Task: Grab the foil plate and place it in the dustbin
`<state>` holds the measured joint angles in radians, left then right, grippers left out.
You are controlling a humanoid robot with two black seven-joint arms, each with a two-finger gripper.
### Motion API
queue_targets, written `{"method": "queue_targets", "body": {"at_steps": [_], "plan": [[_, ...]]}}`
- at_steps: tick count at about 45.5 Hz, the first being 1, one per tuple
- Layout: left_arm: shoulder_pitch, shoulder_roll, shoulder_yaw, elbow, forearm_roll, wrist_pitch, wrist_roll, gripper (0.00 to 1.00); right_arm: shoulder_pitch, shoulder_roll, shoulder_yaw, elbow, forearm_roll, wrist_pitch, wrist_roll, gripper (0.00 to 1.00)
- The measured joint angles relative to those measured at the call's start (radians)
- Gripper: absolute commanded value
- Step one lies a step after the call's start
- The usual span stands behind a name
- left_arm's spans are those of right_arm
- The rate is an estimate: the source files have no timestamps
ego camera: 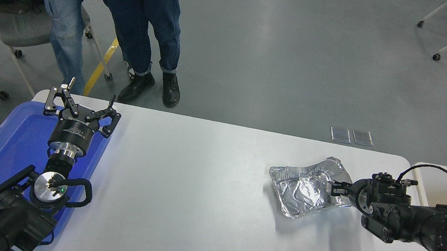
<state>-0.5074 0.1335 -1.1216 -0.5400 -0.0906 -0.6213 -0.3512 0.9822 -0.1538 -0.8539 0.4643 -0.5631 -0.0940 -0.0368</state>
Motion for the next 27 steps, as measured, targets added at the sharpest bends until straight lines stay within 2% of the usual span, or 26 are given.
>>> {"method": "queue_targets", "body": {"at_steps": [3,12,27], "plan": [[0.000,0.000,0.000,0.000,0.000,0.000,0.000,1.00,-0.003,0.000,0.001,0.001,0.001,0.000,0.000,0.37],[0.000,0.000,0.000,0.000,0.000,0.000,0.000,1.00,-0.006,-0.001,0.004,0.015,0.002,0.003,0.000,0.01],[0.000,0.000,0.000,0.000,0.000,0.000,0.000,1.00,0.013,-0.045,0.057,0.098,0.034,0.013,0.002,0.00]]}}
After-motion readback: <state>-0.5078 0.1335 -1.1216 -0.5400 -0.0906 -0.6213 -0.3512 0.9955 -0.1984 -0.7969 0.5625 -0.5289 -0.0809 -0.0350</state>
